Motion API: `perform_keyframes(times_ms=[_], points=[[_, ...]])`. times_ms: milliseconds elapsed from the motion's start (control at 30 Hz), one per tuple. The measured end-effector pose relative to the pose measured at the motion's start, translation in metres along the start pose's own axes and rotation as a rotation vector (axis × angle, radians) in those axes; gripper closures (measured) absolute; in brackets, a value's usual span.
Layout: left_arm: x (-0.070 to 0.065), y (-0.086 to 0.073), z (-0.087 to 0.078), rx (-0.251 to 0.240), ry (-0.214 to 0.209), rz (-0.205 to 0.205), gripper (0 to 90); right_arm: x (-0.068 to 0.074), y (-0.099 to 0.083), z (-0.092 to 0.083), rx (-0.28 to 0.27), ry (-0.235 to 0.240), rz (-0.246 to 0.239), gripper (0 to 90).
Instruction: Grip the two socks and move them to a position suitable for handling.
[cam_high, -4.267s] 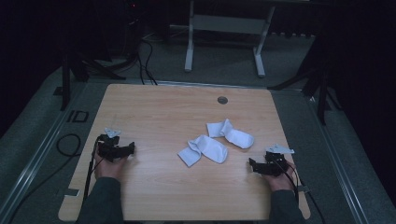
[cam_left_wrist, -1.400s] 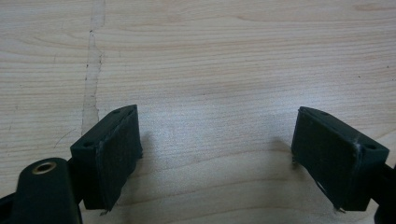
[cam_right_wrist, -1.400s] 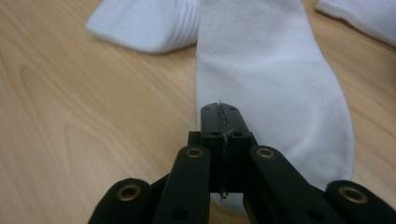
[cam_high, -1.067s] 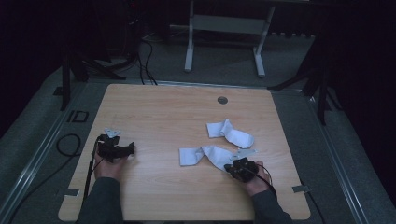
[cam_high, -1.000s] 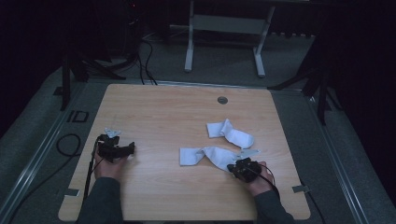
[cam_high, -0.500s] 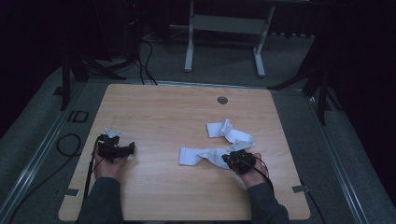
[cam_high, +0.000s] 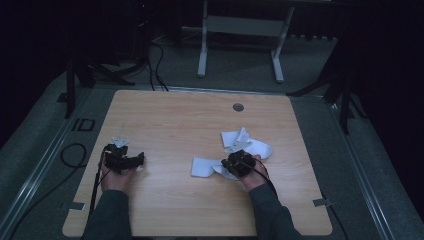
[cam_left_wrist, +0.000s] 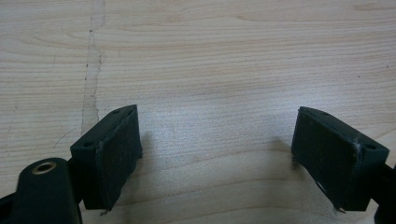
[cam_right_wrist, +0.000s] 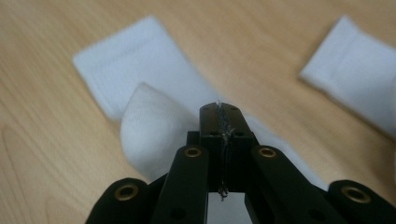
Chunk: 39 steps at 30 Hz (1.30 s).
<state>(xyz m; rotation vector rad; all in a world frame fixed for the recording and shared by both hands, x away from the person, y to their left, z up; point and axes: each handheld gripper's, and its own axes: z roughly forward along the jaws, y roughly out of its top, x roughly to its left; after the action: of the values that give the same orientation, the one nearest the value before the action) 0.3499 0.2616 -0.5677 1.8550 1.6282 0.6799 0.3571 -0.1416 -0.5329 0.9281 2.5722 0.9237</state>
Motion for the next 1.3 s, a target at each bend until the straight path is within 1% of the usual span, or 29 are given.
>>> perform_keyframes(times_ms=[100, 233, 300, 400, 467, 533, 667, 833, 900, 967, 1033, 1100, 1267, 1300], points=[[0.0, 0.0, 0.0, 0.0, 0.0, 0.0, 15.9, 0.004, -0.007, -0.001, 0.01, 0.015, -0.012, 88.5], [0.0, 0.0, 0.0, 0.0, 0.0, 0.0, 15.9, 0.01, -0.016, 0.001, 0.051, 0.025, -0.044, 88.3], [0.0, 0.0, 0.0, 0.0, 0.0, 0.0, 15.9, 0.013, -0.019, 0.002, 0.047, 0.033, -0.051, 88.1], [0.0, 0.0, 0.0, 0.0, 0.0, 0.0, 15.9, 0.016, -0.02, 0.001, 0.045, 0.047, -0.063, 88.1], [0.0, 0.0, 0.0, 0.0, 0.0, 0.0, 15.9, 0.021, -0.019, 0.002, 0.044, 0.065, -0.082, 88.0], [0.0, 0.0, 0.0, 0.0, 0.0, 0.0, 15.9, 0.029, -0.019, 0.002, 0.041, 0.09, -0.115, 87.8], [0.0, 0.0, 0.0, 0.0, 0.0, 0.0, 15.9, 0.04, -0.018, 0.002, 0.047, 0.122, -0.152, 86.5], [0.0, 0.0, 0.0, 0.0, 0.0, 0.0, 15.9, 0.048, -0.018, 0.001, 0.052, 0.146, -0.174, 84.5], [0.0, 0.0, 0.0, 0.0, 0.0, 0.0, 15.9, 0.048, -0.018, 0.001, 0.049, 0.137, -0.182, 83.6], [0.0, 0.0, 0.0, 0.0, 0.0, 0.0, 15.9, 0.045, -0.017, -0.001, 0.039, 0.122, -0.172, 83.6], [0.0, 0.0, 0.0, 0.0, 0.0, 0.0, 15.9, 0.039, -0.016, -0.003, 0.029, 0.104, -0.15, 83.6], [0.0, 0.0, 0.0, 0.0, 0.0, 0.0, 15.9, 0.034, -0.014, -0.005, 0.022, 0.088, -0.137, 83.5], [0.0, 0.0, 0.0, 0.0, 0.0, 0.0, 15.9, 0.024, -0.01, -0.01, 0.009, 0.055, -0.122, 81.8], [0.0, 0.0, 0.0, 0.0, 0.0, 0.0, 15.9, 0.018, -0.007, -0.012, 0.004, 0.031, -0.109, 80.1]])
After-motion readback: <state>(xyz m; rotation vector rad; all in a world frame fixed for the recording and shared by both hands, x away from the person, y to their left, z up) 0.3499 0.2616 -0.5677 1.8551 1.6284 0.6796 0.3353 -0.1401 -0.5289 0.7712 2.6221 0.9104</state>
